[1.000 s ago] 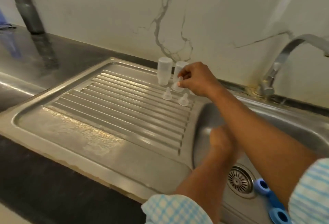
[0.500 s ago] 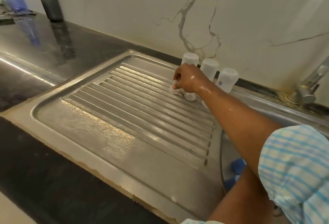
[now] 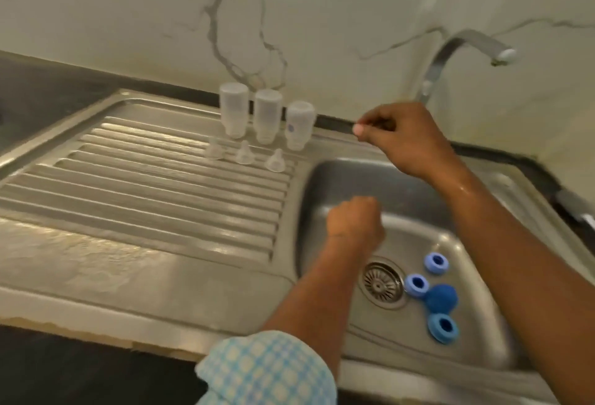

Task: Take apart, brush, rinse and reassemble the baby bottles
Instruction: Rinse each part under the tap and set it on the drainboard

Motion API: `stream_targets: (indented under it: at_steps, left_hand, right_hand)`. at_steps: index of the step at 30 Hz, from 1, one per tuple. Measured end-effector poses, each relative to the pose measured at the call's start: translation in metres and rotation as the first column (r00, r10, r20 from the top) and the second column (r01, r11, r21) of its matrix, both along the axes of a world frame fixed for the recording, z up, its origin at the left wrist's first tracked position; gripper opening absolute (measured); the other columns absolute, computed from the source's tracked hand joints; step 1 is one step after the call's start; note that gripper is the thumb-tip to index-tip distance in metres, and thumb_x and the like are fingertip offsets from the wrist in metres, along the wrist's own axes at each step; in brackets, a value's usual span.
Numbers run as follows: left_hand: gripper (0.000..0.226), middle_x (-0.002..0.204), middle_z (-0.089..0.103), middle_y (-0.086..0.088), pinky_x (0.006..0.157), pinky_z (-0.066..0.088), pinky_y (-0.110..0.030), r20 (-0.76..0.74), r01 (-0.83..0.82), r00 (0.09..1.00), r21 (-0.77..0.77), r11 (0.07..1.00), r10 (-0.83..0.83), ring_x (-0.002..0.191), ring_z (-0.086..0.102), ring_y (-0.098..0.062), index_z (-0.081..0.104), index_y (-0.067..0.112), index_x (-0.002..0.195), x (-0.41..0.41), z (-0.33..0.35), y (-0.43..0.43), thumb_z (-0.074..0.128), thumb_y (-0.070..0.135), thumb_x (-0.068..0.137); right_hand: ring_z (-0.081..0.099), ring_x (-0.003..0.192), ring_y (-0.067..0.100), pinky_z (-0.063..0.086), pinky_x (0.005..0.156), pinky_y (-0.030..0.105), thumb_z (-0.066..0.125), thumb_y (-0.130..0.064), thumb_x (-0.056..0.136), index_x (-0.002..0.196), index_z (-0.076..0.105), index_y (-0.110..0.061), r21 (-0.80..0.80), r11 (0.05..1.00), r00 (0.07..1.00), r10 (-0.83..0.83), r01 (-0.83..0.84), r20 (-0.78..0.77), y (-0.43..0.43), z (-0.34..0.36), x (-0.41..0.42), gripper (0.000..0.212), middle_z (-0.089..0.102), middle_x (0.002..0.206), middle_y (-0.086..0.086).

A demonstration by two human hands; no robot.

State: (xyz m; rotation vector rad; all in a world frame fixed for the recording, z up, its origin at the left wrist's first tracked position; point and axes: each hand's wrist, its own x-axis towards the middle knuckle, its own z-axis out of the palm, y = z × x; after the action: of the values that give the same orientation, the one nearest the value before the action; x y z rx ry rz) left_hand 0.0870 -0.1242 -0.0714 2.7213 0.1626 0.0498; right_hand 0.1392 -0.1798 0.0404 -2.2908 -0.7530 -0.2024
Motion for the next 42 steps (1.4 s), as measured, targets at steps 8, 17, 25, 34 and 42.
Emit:
stream_targets:
  at_steps: [8,17,25,34,42]
  left_hand:
    - [0.025,0.113,0.068,-0.011,0.079,0.049,-0.040,0.031,-0.100,0.995,0.030,0.995,0.099,0.102,0.065,-0.035,0.068,0.016,0.112,0.004,-0.006,0.013,0.054,0.020,0.093]
    - [0.025,0.099,0.068,-0.007,0.067,0.043,-0.035,0.034,-0.113,0.993,0.077,0.991,0.111,0.075,0.055,-0.025,0.068,0.016,0.110,0.007,-0.012,0.013,0.050,0.030,0.099]
    - [0.028,0.098,0.068,-0.005,0.068,0.046,-0.035,0.045,-0.096,0.995,0.103,0.990,0.092,0.076,0.058,-0.023,0.067,0.016,0.114,0.007,-0.009,0.011,0.049,0.033,0.101]
    - [0.027,0.096,0.069,-0.003,0.071,0.054,-0.036,0.067,-0.082,0.995,0.104,0.991,0.075,0.080,0.064,-0.022,0.066,0.017,0.113,0.011,-0.012,0.002,0.049,0.035,0.101]
    - [0.056,0.132,0.063,-0.006,0.101,0.049,-0.042,0.029,-0.042,0.998,-0.278,0.960,0.052,0.120,0.060,-0.028,0.045,0.022,0.145,0.061,-0.022,-0.023,0.061,0.037,0.093]
  right_hand:
    - [0.067,0.092,0.015,0.051,0.087,0.031,0.076,-0.023,0.085,0.107,0.074,-0.014,-0.278,0.953,0.942,-0.199,0.121,-0.270,-0.119,-0.090,0.016,0.025,0.073,0.101,0.002]
    - [0.069,0.090,0.023,0.058,0.084,0.036,0.082,-0.021,0.075,0.104,0.071,-0.012,-0.841,0.517,0.902,-0.270,-0.161,-0.338,-0.115,-0.176,0.032,0.033,0.072,0.099,0.006]
    - [0.052,0.076,0.023,0.044,0.068,0.031,0.074,-0.003,0.074,0.091,0.062,-0.005,-0.912,0.368,0.958,-0.142,-0.181,-0.248,-0.109,-0.188,0.019,0.021,0.065,0.092,0.010]
    - [0.063,0.097,0.025,0.054,0.089,0.042,0.060,0.004,0.085,0.121,0.062,-0.004,0.050,0.947,0.848,-0.259,0.317,-0.462,-0.127,-0.148,0.074,0.037,0.065,0.108,0.014]
    - [0.063,0.099,0.021,0.053,0.090,0.037,0.045,0.006,0.090,0.118,0.064,-0.005,0.286,0.870,0.855,-0.245,0.402,-0.457,-0.112,-0.133,0.097,0.036,0.067,0.112,0.011]
